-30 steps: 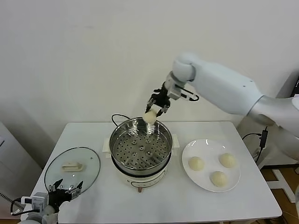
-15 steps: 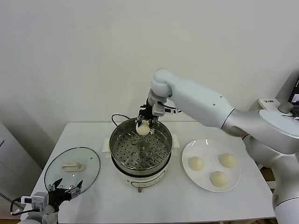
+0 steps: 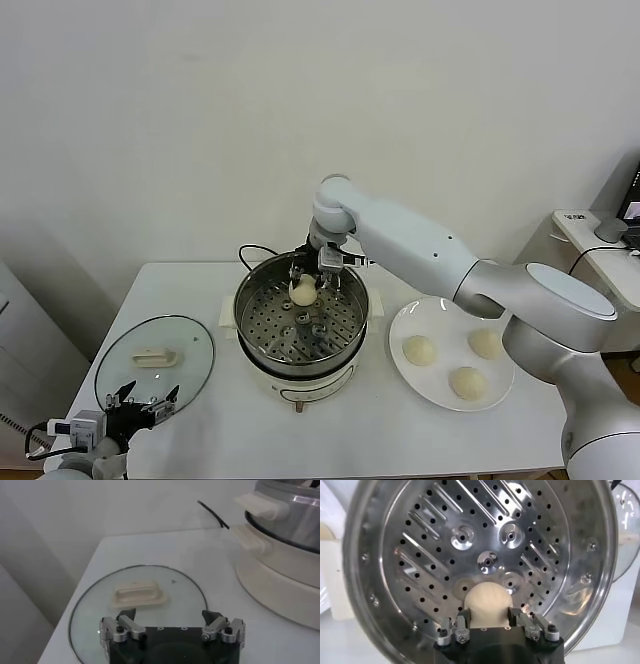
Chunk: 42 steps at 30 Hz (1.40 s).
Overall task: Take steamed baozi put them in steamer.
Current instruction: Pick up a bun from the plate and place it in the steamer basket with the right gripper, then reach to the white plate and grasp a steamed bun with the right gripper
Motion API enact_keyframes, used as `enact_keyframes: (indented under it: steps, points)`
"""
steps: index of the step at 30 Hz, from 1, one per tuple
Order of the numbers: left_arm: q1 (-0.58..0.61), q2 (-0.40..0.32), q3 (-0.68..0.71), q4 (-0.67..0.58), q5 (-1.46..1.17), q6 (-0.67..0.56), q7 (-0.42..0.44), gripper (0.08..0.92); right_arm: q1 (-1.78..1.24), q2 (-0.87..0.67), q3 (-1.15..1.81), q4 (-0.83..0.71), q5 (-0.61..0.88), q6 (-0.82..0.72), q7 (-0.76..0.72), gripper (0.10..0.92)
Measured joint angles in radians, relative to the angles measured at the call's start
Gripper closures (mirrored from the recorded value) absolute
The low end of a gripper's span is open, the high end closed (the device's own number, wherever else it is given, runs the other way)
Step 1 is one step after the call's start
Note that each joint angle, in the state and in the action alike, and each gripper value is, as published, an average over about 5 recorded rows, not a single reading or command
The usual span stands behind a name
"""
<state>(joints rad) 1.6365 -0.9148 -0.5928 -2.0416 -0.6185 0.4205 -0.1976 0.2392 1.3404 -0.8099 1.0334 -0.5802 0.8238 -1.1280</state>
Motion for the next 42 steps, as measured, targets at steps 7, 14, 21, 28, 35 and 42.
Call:
enact_keyframes:
  steps: [7, 14, 21, 28, 35, 42]
  points:
    - [0.008, 0.0, -0.007, -0.001, 0.0, -0.002, 0.0, 0.177, 0.024, -0.019, -0.016, 0.011, 0.061, 0.0, 0.008, 0.239]
    - [0.017, -0.009, -0.019, -0.013, -0.004, -0.001, -0.002, 0.177, 0.152, -0.103, -0.139, 0.056, 0.296, 0.0, -0.009, 0.203]
    - [0.012, -0.015, -0.014, -0.019, -0.005, 0.004, -0.004, 0.177, 0.324, -0.234, -0.314, 0.087, 0.558, -0.022, -0.044, 0.203]
    - [0.008, -0.024, -0.01, -0.023, -0.005, 0.006, -0.004, 0.177, 0.45, -0.375, -0.492, 0.135, 0.779, -0.242, -0.069, 0.203]
    - [0.01, -0.029, -0.011, -0.03, -0.006, 0.009, -0.004, 0.177, 0.477, -0.5, -0.584, 0.171, 0.897, -0.483, -0.066, 0.203]
    - [0.013, -0.031, -0.013, -0.035, -0.005, 0.012, -0.005, 0.177, 0.42, -0.572, -0.605, 0.185, 0.951, -0.634, -0.031, 0.203]
